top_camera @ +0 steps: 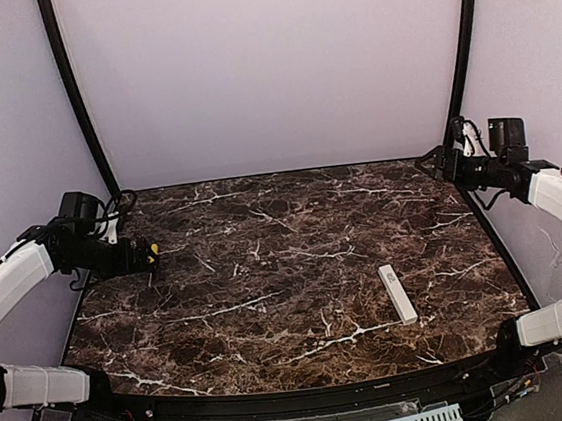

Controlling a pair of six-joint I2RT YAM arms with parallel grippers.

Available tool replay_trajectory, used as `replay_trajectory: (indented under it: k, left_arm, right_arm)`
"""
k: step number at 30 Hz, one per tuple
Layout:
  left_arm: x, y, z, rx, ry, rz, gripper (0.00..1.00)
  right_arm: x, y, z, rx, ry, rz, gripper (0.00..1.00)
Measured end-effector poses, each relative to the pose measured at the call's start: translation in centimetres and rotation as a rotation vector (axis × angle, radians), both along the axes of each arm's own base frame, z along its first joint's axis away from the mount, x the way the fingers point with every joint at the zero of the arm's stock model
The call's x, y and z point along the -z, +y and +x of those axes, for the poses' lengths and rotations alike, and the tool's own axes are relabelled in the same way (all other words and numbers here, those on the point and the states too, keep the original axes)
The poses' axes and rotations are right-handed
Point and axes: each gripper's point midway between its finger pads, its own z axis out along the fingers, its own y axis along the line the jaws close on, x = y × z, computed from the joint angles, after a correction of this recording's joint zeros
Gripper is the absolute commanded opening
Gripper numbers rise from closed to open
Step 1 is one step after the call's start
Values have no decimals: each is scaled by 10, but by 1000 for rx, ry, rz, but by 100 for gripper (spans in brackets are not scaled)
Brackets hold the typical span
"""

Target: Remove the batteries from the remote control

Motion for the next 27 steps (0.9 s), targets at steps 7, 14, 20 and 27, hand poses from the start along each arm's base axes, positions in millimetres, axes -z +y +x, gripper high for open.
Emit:
replay_trajectory:
  k: [7,14,20,27]
  left_arm:
    - [0,-9,-3,33,-1,8,100]
    - [1,-12,-4,44,-2,16,100]
    - [1,-13,-4,45,-3,27,97]
    - [2,-14,-4,49,-4,38,94]
  right_arm:
    - [7,11,-4,-13,67,-22,99]
    - [8,20,-7,-15,114,-64,99]
    - [16,37,-15,-32,170,-138,99]
    - [49,61,-24,-62,295,-275,99]
